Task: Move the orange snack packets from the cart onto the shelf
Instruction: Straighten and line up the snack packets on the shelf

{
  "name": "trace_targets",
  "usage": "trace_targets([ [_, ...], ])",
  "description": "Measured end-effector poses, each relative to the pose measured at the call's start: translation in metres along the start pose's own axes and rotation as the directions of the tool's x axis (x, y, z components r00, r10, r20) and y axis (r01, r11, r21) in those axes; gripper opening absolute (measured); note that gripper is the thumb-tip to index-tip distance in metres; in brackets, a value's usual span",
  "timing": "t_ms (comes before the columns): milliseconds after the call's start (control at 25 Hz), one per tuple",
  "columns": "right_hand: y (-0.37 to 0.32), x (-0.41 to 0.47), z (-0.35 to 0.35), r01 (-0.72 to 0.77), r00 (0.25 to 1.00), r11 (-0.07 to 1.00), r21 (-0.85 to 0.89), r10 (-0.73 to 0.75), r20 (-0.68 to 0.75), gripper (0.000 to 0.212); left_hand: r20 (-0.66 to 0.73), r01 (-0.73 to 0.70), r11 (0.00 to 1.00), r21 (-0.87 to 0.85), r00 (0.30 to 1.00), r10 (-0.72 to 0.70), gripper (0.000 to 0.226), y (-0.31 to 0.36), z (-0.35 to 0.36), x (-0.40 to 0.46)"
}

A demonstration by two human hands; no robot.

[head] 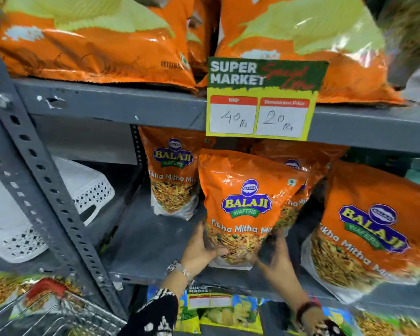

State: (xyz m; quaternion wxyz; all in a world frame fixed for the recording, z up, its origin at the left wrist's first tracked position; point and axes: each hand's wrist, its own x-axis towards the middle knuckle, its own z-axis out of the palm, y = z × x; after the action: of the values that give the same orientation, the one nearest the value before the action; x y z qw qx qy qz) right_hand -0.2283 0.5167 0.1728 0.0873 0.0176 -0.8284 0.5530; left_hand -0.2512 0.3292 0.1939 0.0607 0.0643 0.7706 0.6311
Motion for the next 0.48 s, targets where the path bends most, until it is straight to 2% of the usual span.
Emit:
trace_targets([
  [80,0.001,0.005,0.006,-0.026,0.993,0.998,0.058,0.019,0.121,0.074,-0.036,0.013,1.0,0.013,0.999,-0.012,0.08,0.0,0.0,0.0],
  [320,-0.012,0.005,0.058,-0.011,0.994,0.991,0.132,-0.004,0.109,0.073,-0.016,0.04,0.997,0.069,0.999,-0.039,0.075,-0.016,-0.061,-0.006],
  [480,-0.036,0.012,0.107,0.016,0.988,0.992,0.125,-0.035,0.149,0.072,-0.181,0.043,0.999,-0.006,0.982,-0.043,0.072,-0.033,-0.108,-0.017],
])
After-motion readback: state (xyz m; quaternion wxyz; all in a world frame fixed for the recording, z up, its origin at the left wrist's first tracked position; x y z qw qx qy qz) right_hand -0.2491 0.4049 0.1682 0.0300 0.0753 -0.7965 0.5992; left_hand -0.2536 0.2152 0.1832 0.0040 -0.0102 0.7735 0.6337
